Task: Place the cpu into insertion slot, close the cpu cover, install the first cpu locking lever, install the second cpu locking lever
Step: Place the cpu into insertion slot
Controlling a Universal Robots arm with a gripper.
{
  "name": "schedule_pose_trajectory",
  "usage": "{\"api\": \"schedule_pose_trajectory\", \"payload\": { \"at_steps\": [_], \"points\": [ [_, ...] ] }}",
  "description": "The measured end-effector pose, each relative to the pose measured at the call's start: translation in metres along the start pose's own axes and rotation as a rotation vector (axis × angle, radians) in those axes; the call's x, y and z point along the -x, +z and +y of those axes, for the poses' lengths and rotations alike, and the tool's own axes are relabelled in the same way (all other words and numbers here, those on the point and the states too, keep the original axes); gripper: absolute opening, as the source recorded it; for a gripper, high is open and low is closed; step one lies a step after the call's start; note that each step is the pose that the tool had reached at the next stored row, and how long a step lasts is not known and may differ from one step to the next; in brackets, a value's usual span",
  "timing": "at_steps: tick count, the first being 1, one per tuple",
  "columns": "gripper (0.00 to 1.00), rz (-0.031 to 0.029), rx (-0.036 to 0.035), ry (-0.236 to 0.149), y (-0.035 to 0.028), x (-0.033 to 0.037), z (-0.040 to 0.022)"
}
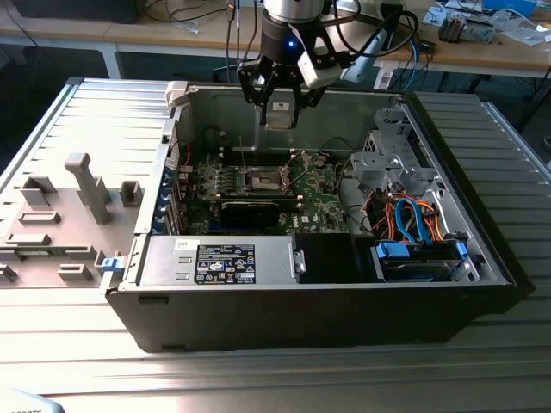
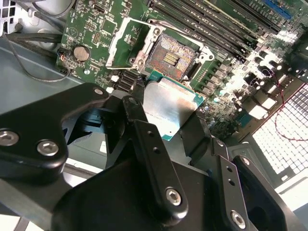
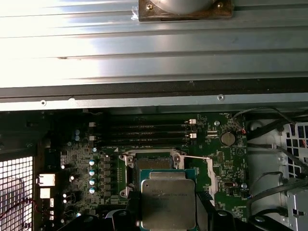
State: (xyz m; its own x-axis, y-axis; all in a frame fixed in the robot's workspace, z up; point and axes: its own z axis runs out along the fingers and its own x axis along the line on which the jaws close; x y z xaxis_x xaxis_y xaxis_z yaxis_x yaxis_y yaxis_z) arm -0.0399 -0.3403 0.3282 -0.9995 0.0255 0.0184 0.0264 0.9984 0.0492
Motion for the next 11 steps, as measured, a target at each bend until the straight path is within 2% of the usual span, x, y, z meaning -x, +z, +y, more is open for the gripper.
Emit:
{"api": "schedule_pose_trajectory", "payload": {
  "at_steps": [11],
  "points": [
    [0.54, -0.0003, 0.0001, 0.005, 0.0001, 0.0000, 0.0000]
  ]
}}
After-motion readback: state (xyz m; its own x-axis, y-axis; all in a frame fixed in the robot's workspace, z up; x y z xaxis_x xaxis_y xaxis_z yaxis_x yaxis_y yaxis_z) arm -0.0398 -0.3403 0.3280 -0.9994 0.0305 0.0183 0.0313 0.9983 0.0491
